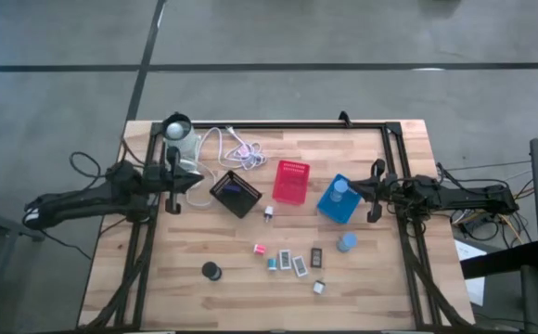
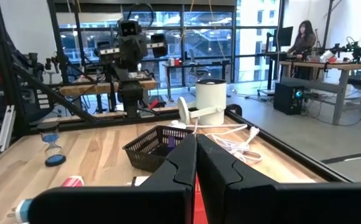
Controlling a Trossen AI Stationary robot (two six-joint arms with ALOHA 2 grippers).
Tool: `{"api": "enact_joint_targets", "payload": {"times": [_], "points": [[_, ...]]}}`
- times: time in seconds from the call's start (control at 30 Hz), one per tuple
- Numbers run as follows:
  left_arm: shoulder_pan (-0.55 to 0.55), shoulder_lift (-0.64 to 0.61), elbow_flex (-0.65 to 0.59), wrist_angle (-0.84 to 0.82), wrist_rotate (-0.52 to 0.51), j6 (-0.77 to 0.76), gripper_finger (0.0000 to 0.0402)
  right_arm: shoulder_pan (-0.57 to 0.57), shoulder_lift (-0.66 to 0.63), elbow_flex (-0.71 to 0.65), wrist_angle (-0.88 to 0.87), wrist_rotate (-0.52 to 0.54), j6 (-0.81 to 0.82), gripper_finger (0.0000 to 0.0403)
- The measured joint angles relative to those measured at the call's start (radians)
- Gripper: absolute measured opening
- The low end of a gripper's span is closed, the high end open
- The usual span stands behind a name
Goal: Pick & Place Office items
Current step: Put the white charger adapter into the red basket
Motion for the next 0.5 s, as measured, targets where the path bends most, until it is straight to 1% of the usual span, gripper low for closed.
{"api": "enact_joint_targets", "payload": {"times": [0.33, 0.5], "points": [[0.0, -0.071, -0.112, 0.0, -0.003, -0.025, 0.0005, 0.0, 0.0, 0.0, 0.001, 0.001, -0.018, 0.0008], [0.001, -0.095, -0.153, 0.038, -0.02, -0.029, 0.0004, 0.0, 0.0, 0.0, 0.001, 0.001, -0.029, 0.0008]]}}
